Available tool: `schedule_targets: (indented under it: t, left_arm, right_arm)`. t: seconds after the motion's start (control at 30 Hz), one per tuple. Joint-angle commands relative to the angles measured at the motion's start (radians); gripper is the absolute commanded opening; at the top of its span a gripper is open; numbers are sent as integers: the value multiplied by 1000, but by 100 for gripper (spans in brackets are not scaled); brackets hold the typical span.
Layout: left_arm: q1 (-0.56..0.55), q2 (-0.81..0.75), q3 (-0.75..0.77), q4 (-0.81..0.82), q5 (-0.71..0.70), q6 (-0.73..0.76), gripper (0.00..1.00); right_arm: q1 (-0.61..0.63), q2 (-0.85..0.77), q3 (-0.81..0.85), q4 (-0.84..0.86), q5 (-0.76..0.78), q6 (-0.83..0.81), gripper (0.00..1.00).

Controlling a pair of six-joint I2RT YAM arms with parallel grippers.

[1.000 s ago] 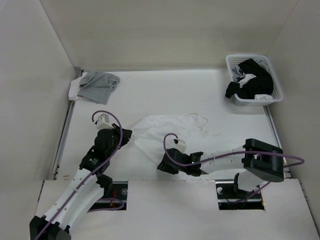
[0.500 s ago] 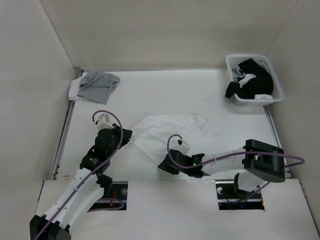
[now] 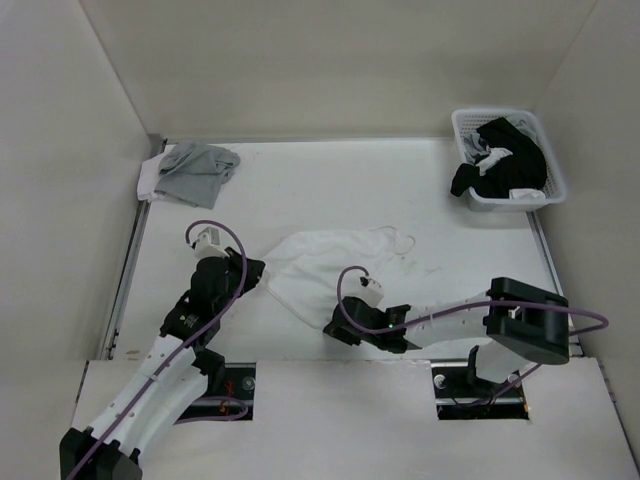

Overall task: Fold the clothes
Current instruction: Flatten the tank top out

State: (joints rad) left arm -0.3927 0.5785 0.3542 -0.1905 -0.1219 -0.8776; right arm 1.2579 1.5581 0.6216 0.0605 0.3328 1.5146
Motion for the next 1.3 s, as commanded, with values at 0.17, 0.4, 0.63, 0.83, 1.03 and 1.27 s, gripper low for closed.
schedule_targets:
  t: [0.17, 0.4, 0.63, 0.83, 1.03, 1.27]
  left_arm:
    - [1, -8, 112, 66, -15, 22, 4]
    - [-76, -71, 384, 72, -178, 87, 3]
    - [-105, -43, 595, 178, -281, 152, 3]
    - [-102, 4, 684, 243, -304, 180, 3]
    - [-90, 82, 675, 319, -323, 206, 3]
    - [-64, 357, 594, 508, -387, 275, 2]
  right_arm:
    - [24, -269, 49, -256, 159, -194, 0]
    - [33, -735, 318, -666, 400, -529, 0]
    - [13, -820, 660, -688, 560, -891, 0]
    - [-60, -745, 819, -510, 496, -1143, 1]
    - [-370, -592, 860, -450, 152, -1124, 1]
    - [-772, -282, 886, -335, -254, -1015, 1]
